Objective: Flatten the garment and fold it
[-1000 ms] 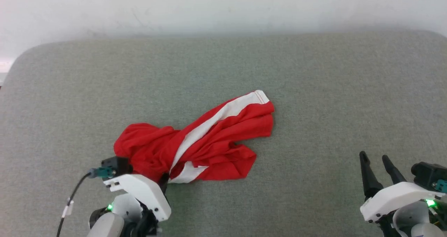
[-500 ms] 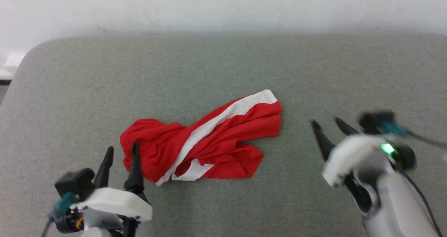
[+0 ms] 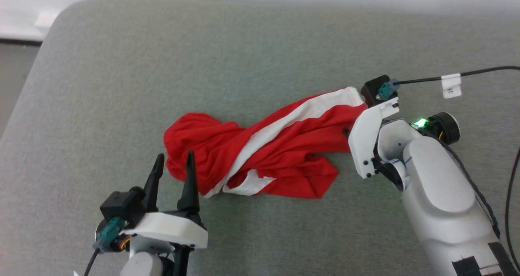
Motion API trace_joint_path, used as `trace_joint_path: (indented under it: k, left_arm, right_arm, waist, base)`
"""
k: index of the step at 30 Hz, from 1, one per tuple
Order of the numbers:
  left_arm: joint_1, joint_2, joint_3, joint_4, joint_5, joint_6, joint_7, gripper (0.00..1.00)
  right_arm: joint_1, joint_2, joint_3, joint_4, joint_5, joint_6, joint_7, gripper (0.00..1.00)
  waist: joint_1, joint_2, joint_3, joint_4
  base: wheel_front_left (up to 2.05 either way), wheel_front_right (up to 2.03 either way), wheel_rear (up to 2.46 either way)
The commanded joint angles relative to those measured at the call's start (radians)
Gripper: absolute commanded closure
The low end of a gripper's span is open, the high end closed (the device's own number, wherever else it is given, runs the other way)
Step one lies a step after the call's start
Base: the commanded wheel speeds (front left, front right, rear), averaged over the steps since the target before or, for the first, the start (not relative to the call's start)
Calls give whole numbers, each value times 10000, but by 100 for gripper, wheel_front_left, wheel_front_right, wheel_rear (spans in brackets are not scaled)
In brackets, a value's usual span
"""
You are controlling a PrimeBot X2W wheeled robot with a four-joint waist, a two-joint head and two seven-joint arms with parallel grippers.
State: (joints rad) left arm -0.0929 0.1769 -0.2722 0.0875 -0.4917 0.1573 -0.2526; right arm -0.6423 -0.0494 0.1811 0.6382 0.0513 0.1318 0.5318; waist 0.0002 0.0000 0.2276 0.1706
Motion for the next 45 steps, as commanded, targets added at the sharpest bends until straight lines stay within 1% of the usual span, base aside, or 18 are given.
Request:
trace_joint_path:
  k: [1, 7, 8, 9, 11, 14, 17, 20, 22, 25, 29, 30, 31, 34, 37, 38, 41, 45]
  left_arm:
    - [-163, -60, 14, 58, 88, -91, -63, 0]
    - [-264, -209, 99, 221, 276, -277, -85, 0]
    - [-273, -222, 139, 228, 302, -307, -86, 0]
    - [-278, -238, 184, 230, 336, -332, -87, 0]
    - [-255, -258, 256, 249, 391, -387, -88, 0]
    - [-221, -271, 378, 249, 464, -487, -89, 0]
    - [-180, -275, 451, 251, 555, -558, -90, 0]
    - [-124, -302, 459, 242, 602, -620, -90, 0]
    - [-101, -298, 429, 279, 608, -679, -90, 0]
    - [-96, -284, 406, 354, 579, -747, -90, 0]
    - [-77, -233, 373, 434, 507, -830, -41, 0]
    - [-94, -231, 336, 453, 489, -865, -2, 0]
    - [-120, -232, 284, 470, 480, -905, 46, 0]
    - [-231, -260, 11, 443, 451, -1113, 279, 0]
    - [-488, -301, -566, 394, 413, -1561, 905, 0]
    - [-488, -301, -566, 394, 413, -1561, 905, 0]
    - [-887, -286, -1252, 613, 404, -1928, 2182, 0]
    - [-1471, -208, -1755, 1109, 369, -2046, 3823, 0]
  right_arm:
    - [-145, -8, 68, 177, -86, -11, -104, 0]
    - [-313, -8, 661, 1030, 121, -11, -488, 0]
    - [-332, -8, 753, 1094, 208, -11, -553, 80]
    - [-348, -8, 846, 1140, 304, -11, -632, 100]
    - [-372, -8, 919, 1166, 556, -11, -842, 100]
    - [-358, -75, 623, 993, 812, -11, -1376, 100]
    - [-38, -294, -13, 520, 1206, -11, -1865, 100]
    - [650, -666, -987, -95, 1445, -11, -2074, 100]
    - [1331, -789, -1754, -581, 1525, -11, -2023, 100]
    - [2598, -726, -2779, -1355, 1488, -11, -1619, 100]
    - [3913, -287, -3327, -2393, 1628, -11, -957, 100]
    - [4090, -207, -3442, -2684, 1704, -11, -1008, 20]
    - [4231, -142, -3603, -2948, 1780, -11, -1123, 0]
    - [4558, -38, -4193, -3612, 1971, -11, -1518, 0]
    - [4894, -16, -4645, -4130, 2179, -11, -1790, 0]
    - [4894, -16, -4645, -4130, 2179, -11, -1790, 0]
    - [5157, -13, -5000, -4502, 2307, -11, -1945, 0]
    - [5300, -11, -5295, -4839, 2378, -11, -2021, 0]
  waist:
    - [-2, 0, 453, 439]
    - [-2, 0, 586, 478]
    - [-2, 0, 578, 441]
    - [-2, 0, 544, 390]
    - [-2, 0, 438, 257]
    - [-2, 0, 180, 27]
    - [-2, 0, -141, -195]
    - [-2, 0, -429, -386]
    - [-2, 0, -577, -468]
    - [-2, 0, -698, -551]
    - [-2, 0, -739, -763]
    - [-2, 0, -740, -798]
    - [-2, 0, -765, -836]
    - [-2, 0, -852, -962]
    - [-2, 0, -901, -1056]
    - [-2, 0, -901, -1056]
    - [-2, 0, -876, -1184]
    - [-2, 0, -785, -1398]
  base:
    - [0, 0, 0]
    - [0, 0, 0]
    - [0, 0, 0]
    - [0, 0, 0]
    - [0, 0, 0]
    - [0, 0, 0]
    - [0, 0, 0]
    - [0, 0, 0]
    - [0, 0, 0]
    - [0, 0, 0]
    - [0, 0, 0]
    - [0, 0, 0]
    - [0, 0, 0]
    - [0, 0, 0]
    - [0, 0, 0]
    - [0, 0, 0]
    - [0, 0, 0]
    - [0, 0, 0]
